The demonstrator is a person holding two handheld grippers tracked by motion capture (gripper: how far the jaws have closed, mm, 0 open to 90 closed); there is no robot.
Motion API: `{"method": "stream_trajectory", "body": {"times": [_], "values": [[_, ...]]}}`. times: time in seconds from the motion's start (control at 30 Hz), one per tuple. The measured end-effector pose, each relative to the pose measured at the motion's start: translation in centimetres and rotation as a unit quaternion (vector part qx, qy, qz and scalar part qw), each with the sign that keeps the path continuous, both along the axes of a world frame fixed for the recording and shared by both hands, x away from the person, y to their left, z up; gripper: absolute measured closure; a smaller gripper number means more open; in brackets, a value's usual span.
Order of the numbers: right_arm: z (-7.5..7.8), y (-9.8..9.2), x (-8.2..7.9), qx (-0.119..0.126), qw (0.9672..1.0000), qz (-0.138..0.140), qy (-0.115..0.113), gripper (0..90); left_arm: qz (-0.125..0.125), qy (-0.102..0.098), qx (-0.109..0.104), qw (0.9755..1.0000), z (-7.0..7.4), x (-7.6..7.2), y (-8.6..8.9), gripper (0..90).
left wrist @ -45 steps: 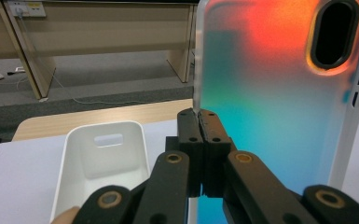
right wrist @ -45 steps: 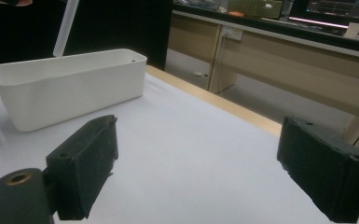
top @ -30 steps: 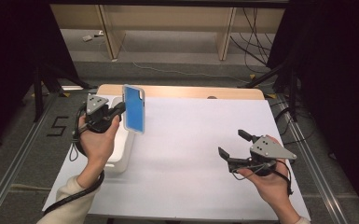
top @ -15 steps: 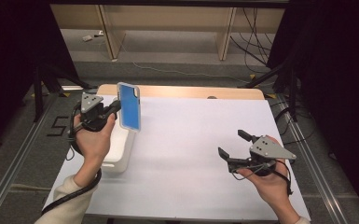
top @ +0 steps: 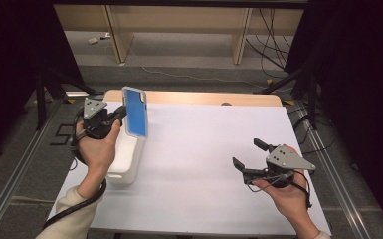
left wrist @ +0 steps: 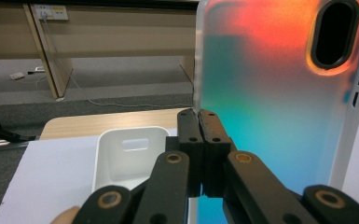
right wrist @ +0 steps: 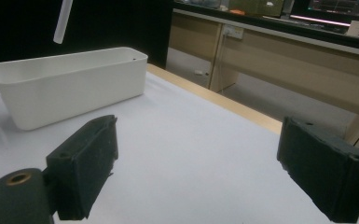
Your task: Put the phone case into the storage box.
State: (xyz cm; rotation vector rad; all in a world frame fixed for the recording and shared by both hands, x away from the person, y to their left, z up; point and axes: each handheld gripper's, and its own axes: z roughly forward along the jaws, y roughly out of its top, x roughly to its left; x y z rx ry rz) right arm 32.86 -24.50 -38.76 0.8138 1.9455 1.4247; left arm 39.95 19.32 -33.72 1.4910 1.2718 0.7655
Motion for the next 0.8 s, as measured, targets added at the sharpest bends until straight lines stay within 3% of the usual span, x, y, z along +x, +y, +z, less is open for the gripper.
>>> {"method": "stream_trajectory", "body": {"times": [0.8], "values": [[-0.2, -0.1, 0.2, -0.004, 1.0000, -0.002, -0.005, 10.7, 0.018, -0.004, 0.000, 0.9998, 0.3, 0.2, 1.1, 88.7]]}}
